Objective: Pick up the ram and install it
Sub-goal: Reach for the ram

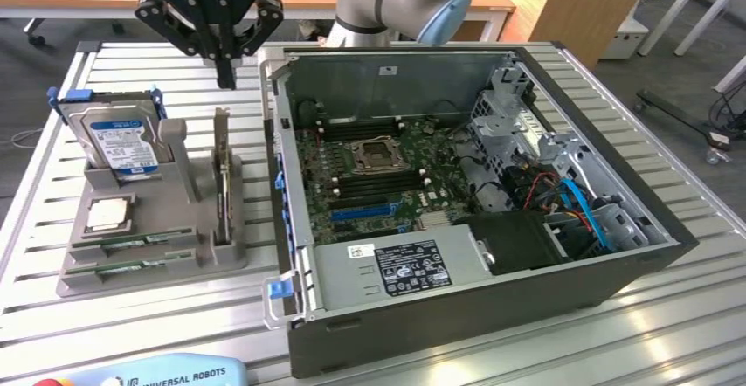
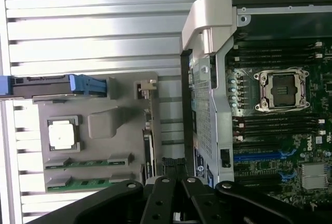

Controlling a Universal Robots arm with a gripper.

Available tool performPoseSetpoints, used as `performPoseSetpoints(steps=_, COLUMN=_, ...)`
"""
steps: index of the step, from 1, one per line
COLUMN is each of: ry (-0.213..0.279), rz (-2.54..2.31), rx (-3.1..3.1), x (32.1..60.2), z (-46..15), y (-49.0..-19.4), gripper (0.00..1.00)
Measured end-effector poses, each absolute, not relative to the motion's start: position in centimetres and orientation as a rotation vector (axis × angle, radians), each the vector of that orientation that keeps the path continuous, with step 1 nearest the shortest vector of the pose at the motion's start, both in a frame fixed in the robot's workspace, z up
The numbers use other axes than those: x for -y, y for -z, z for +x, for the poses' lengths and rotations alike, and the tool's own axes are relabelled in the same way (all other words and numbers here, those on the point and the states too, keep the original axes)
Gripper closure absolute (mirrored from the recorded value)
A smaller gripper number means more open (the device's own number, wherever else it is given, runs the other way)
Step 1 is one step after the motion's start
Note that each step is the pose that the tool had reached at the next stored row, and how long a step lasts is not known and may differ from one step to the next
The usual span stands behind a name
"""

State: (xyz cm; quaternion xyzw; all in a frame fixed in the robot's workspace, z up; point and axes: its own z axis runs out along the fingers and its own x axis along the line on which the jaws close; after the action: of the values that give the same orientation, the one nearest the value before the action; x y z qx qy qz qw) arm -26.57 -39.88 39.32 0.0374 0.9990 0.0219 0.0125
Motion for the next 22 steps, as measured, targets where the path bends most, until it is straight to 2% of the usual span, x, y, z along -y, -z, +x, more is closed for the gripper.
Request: performPoseSetpoints(steps=22, ry=-0.068, rz=0.117, rx=-3.114, x=39.9, z=-30.6, y=-39.3, gripper=0.90)
